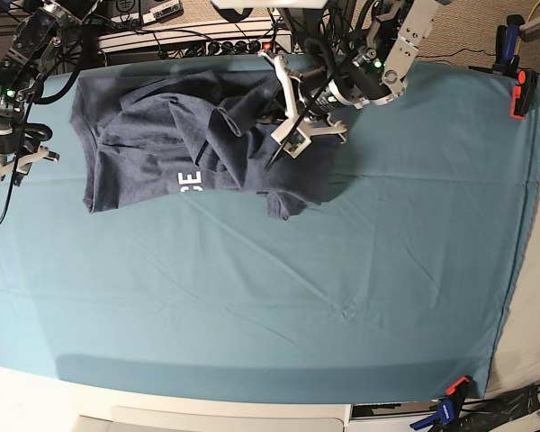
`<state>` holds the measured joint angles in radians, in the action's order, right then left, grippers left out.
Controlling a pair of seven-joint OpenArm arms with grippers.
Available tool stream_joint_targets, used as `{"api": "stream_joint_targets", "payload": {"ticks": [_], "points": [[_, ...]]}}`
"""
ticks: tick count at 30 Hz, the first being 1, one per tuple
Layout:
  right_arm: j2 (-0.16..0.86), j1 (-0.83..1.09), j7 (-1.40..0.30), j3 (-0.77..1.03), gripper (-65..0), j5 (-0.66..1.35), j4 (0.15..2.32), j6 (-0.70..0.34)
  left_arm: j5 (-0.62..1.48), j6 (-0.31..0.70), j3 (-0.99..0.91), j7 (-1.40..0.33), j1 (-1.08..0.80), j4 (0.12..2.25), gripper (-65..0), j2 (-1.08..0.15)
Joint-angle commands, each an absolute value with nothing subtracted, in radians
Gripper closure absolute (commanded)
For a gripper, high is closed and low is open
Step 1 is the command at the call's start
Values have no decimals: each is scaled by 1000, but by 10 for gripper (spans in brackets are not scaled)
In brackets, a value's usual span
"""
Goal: Fold the T-shirt properly
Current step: 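Grasp the folded end's edge again with the left gripper, then push the folded end with the left gripper further over the shirt's middle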
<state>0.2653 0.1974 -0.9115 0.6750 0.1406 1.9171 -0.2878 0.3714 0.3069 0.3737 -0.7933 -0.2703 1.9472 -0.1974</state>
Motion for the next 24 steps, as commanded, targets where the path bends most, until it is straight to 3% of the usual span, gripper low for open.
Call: {"api": "stream_joint_targets", "payload": {"ticks": [1, 16, 24], "points": [[282, 191, -882, 682, -189, 142, 1935, -284, 395, 336, 376, -780, -266, 1967, 0, -194], [282, 191, -882, 682, -189, 142, 1935, -284, 640, 600, 376, -876, -285, 1967, 0, -197], [282, 191, -882, 682, -189, 143, 1935, -284, 609, 626, 375, -862, -262, 1968, 0, -197]]}}
